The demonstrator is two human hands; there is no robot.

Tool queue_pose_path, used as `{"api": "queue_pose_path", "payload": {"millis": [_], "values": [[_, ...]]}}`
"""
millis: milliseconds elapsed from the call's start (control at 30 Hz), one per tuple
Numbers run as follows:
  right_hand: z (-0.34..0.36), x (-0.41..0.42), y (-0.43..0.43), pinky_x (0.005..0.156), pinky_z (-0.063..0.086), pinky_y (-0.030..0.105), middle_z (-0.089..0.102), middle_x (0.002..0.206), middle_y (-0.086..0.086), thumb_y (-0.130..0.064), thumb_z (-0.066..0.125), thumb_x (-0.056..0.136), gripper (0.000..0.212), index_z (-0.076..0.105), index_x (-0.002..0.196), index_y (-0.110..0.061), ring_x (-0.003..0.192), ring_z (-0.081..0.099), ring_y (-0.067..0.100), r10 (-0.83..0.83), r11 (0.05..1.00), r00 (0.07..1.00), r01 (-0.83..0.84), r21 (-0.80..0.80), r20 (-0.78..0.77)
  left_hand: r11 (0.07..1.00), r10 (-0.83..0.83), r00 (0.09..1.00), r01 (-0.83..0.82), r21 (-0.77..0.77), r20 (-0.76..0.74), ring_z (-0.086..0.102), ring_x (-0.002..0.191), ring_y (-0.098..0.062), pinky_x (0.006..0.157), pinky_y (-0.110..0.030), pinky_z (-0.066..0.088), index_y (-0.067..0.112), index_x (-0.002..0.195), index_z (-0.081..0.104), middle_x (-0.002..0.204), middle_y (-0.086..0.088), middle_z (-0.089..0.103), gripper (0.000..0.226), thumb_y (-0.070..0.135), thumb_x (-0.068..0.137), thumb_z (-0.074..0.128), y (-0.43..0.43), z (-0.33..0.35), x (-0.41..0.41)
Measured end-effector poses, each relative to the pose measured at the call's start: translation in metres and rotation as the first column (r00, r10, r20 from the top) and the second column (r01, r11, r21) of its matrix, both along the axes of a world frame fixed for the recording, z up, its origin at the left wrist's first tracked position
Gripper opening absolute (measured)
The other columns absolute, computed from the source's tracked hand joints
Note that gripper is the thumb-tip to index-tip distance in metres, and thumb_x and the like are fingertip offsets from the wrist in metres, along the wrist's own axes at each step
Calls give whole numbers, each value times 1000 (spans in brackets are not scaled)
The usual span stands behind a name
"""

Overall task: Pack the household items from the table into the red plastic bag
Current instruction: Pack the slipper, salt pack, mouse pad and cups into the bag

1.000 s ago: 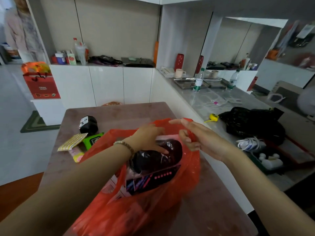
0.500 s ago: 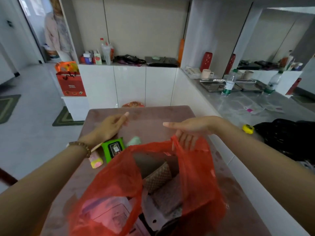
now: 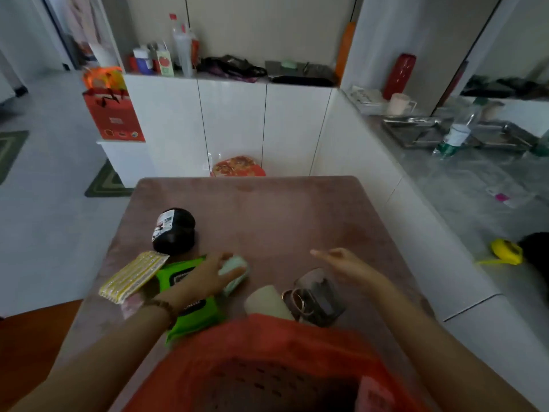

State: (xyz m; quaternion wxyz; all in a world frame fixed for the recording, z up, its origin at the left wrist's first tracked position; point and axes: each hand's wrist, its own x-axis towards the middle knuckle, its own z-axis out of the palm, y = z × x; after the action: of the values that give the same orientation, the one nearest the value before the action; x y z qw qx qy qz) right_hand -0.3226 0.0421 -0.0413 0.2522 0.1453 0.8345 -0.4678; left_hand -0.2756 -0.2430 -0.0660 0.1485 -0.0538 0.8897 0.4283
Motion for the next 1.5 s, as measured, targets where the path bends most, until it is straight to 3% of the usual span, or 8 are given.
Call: {"api": "queue_pose_path", "payload": {"millis": [133, 267, 467, 633, 733, 1033, 1200, 1500], "values": [[-44, 3, 0, 81, 40, 28, 48, 132, 3, -47, 73, 74, 81, 36, 137, -13, 108, 48, 17, 106, 987, 983, -122, 102, 150, 980, -189, 979, 193, -57, 72, 55, 100, -8, 82, -19, 40, 28, 117, 56, 113, 10, 58, 86, 87, 55, 47, 23, -29, -11], [-70, 6, -3, 81, 47, 27, 57, 109, 1, -42, 84, 62, 74, 55, 120, -5, 105, 58, 18, 145, 974, 986, -158, 163, 87, 909, -338, 885, 395, -133, 321, 57, 100, -12, 85, -24, 45, 20, 120, 55, 114, 5, 60, 70, 71, 72, 57, 45, -50, -12], [-59, 0, 6, 69, 52, 31, 71, 88, 10, -37, 73, 73, 50, 65, 110, -5, 74, 66, 21, -242, 870, 931, 333, -364, 273, 982, -189, 893, 174, 73, 408, 55, 87, -5, 60, -8, 44, 17, 116, 50, 104, 6, 54, 45, 49, 85, 58, 49, -50, -18], [-58, 9, 4, 89, 48, 42, 72, 89, 16, -48, 72, 62, 56, 71, 96, -4, 84, 67, 28, -123, 756, 848, 417, -505, 515, 915, -25, 841, -198, 352, 540, 60, 76, -18, 51, -26, 52, 0, 123, 51, 95, -7, 58, 55, 38, 84, 64, 54, -54, -23], [-57, 13, -2, 92, 46, 40, 70, 96, 17, -45, 75, 62, 55, 74, 94, 0, 88, 66, 28, -45, 654, 851, 421, -628, 523, 847, 47, 829, -329, 417, 558, 62, 92, -30, 74, -41, 55, 3, 124, 49, 111, -17, 59, 52, 39, 88, 59, 58, -58, -29], [10, 0, -10, 74, 58, 41, 67, 110, 22, -43, 94, 32, 105, 59, 122, -3, 91, 69, 32, -162, 477, 959, 283, -832, 233, 837, 33, 970, -160, 524, 243, 63, 91, -17, 77, -28, 53, 20, 111, 57, 108, -4, 65, 34, 46, 92, 46, 41, 13, -33], [112, 45, -2, 64, 59, 29, 76, 87, 7, -50, 67, 62, 42, 79, 85, -16, 79, 72, 21, -170, 538, 976, -24, -843, -136, 880, 92, 995, -67, 471, -30, 63, 102, -9, 82, -27, 52, 30, 118, 55, 120, 11, 62, 80, 81, 57, 55, 11, 117, 32], [178, 167, 33, 82, 56, 36, 71, 102, 8, -47, 51, 76, 50, 69, 106, -12, 92, 69, 21, -168, 437, 950, -168, -884, -264, 991, 26, 832, 50, 122, -554, 57, 88, -9, 77, -17, 44, 25, 88, 54, 93, 6, 58, 63, 83, 65, 47, 9, 178, 273]]}}
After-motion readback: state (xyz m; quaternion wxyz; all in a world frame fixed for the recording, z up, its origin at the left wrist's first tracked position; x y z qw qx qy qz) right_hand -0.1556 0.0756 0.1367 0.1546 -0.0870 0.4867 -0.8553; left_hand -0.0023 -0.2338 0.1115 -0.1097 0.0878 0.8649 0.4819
